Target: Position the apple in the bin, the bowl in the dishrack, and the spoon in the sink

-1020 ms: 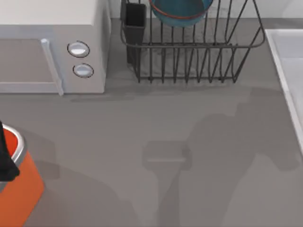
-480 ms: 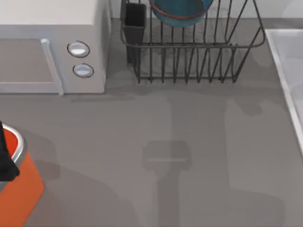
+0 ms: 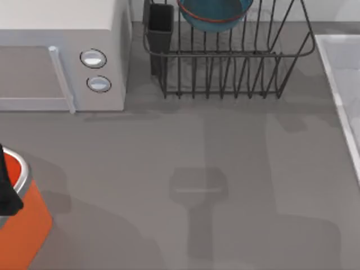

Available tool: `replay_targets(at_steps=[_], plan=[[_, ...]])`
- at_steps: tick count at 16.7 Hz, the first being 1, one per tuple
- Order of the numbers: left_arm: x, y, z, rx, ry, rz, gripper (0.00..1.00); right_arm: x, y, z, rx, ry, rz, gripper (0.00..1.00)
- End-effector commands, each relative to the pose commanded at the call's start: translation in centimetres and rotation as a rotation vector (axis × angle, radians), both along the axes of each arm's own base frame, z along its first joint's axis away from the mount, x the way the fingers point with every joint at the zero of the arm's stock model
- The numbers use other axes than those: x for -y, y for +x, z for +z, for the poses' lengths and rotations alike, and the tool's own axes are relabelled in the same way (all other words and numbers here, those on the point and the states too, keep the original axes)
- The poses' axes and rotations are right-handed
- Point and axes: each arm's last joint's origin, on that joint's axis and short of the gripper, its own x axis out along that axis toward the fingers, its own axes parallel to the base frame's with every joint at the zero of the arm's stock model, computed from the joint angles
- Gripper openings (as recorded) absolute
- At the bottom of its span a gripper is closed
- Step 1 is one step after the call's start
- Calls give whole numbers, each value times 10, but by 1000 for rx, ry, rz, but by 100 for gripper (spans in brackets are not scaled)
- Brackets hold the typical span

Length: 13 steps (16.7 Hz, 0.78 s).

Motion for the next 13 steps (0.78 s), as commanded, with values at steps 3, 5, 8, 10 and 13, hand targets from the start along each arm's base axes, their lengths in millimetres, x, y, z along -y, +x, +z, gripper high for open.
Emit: replay_targets(at_steps=[3,5,8,10,13], plan=[[0,0,0,0,0,0,100,2,1,-1,5,-2,-3,0],[0,0,0,0,0,0,100,1,3,-5,10,-2,3,0],[0,0,0,0,0,0,100,-1,4,-20,-4,3,4,0],[0,0,0,0,0,0,100,0,3,-34,-22,6,2,0],[0,0,0,0,0,0,100,0,1,-44,-11,2,1,0]])
